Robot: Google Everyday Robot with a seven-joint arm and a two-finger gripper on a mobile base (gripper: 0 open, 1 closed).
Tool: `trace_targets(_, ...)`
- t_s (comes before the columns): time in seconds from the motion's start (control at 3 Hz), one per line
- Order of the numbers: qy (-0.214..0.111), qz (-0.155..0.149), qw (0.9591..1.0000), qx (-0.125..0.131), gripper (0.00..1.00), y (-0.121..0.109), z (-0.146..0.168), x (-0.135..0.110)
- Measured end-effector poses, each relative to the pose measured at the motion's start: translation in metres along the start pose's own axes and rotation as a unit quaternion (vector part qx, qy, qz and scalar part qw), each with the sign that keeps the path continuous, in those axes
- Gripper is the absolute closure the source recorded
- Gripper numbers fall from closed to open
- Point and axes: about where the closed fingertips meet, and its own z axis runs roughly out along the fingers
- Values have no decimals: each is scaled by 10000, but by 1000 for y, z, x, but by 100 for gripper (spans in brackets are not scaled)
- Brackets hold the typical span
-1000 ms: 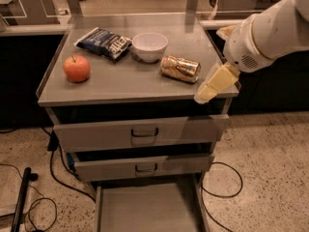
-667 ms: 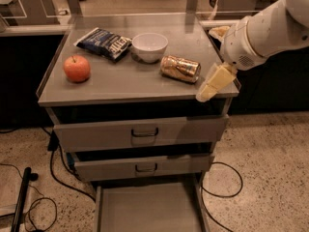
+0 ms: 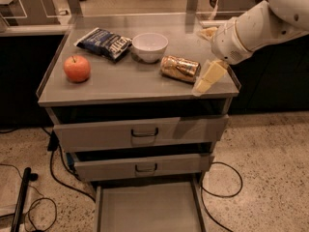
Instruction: Place orange can into bottom drawer
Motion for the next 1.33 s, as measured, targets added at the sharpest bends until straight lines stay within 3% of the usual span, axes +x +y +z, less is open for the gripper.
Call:
trace_targets(0.67, -190, 900, 9952, -319, 0, -19, 34, -7)
trace_targets(1.0, -43, 1241, 9914, -407, 0, -20, 55, -1)
trace_targets(1.33, 176, 1375, 9897, -357, 0, -20, 69, 11)
